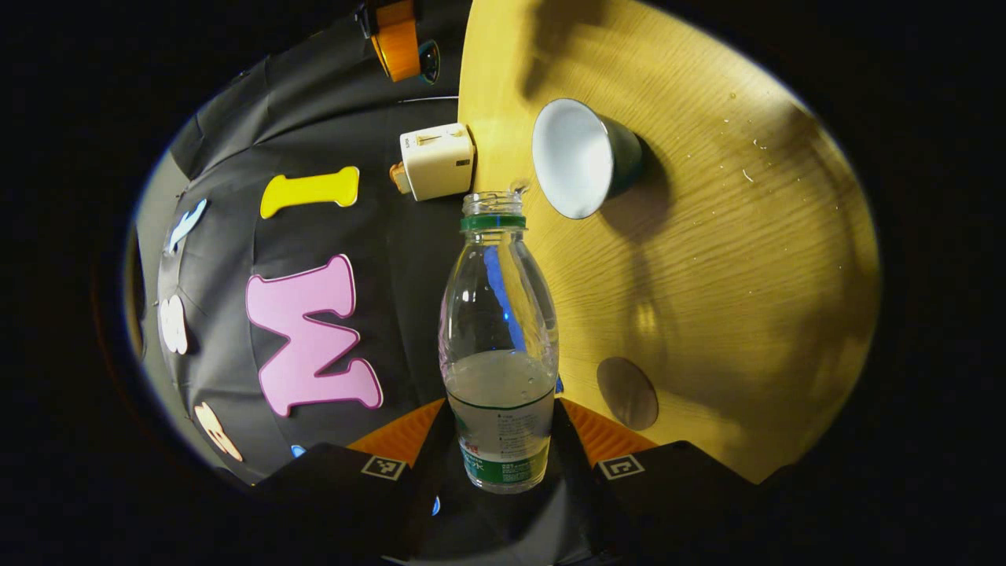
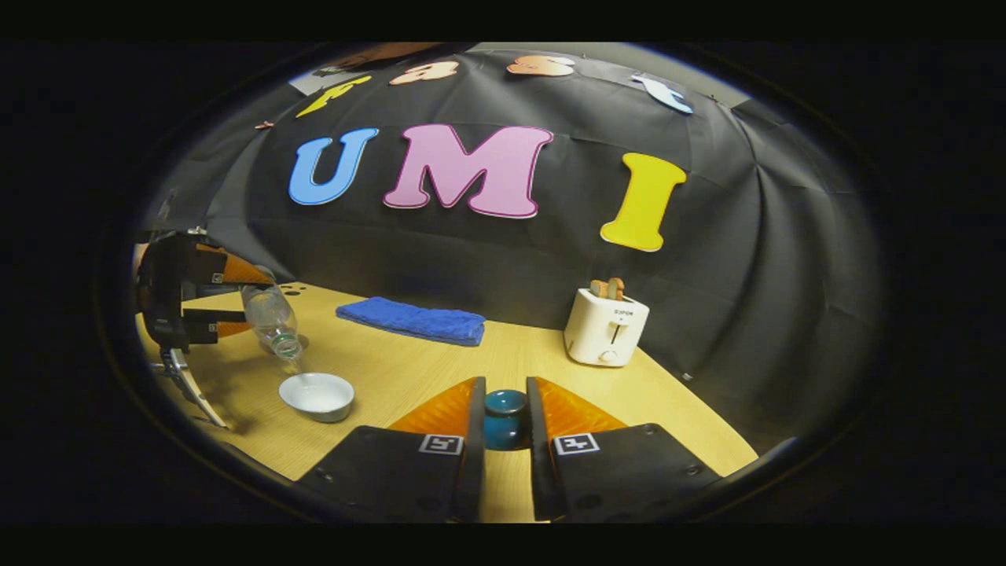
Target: Open the teacup lid with one hand, grasp the water bottle and pour water into the teacup with the other hand; after pouring, place the water bottle on the coaster and then close the teacup lid.
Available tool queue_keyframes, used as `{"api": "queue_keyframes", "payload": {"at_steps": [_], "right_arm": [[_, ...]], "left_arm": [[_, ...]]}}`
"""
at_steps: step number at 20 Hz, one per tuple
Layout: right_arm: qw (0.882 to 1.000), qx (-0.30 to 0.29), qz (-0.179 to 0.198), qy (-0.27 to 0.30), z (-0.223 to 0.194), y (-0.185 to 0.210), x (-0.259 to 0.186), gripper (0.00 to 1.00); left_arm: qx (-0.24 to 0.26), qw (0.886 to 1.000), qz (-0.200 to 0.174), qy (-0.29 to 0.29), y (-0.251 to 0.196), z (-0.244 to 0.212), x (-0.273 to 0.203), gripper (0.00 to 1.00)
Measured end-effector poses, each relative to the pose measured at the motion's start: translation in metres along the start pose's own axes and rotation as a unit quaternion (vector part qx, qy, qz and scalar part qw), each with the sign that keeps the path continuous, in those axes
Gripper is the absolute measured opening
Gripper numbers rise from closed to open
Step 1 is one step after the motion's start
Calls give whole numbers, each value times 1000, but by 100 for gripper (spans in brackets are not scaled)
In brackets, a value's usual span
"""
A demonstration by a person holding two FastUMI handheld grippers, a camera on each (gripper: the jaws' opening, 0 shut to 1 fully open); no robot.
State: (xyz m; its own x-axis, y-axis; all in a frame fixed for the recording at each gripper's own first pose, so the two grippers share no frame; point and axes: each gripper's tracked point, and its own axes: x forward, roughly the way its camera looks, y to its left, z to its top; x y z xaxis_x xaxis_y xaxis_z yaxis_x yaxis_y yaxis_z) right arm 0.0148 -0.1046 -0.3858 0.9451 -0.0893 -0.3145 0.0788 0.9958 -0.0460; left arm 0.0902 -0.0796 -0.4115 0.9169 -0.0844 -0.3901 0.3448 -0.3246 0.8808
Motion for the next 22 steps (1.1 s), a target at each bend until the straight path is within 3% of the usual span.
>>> {"api": "queue_keyframes", "payload": {"at_steps": [5,6,10,13,14,20,22], "right_arm": [[1000,3,2,0,-1,1,-1,32],[1000,3,2,-1,0,2,-1,22],[1000,0,3,-4,1,4,-1,32],[1000,1,3,-6,2,4,-1,32],[1000,1,4,-6,2,5,-1,27],[1000,0,5,-8,3,7,-3,32],[1000,0,6,-9,4,7,-3,27]], "left_arm": [[26,1000,4,-15,5,1,1,73],[31,999,6,-17,6,1,2,74],[47,998,21,-24,13,0,6,73],[57,997,39,-35,21,2,7,73],[60,996,47,-38,25,2,8,73],[97,990,86,-53,41,-4,17,73],[107,987,103,-60,50,-3,19,73]]}}
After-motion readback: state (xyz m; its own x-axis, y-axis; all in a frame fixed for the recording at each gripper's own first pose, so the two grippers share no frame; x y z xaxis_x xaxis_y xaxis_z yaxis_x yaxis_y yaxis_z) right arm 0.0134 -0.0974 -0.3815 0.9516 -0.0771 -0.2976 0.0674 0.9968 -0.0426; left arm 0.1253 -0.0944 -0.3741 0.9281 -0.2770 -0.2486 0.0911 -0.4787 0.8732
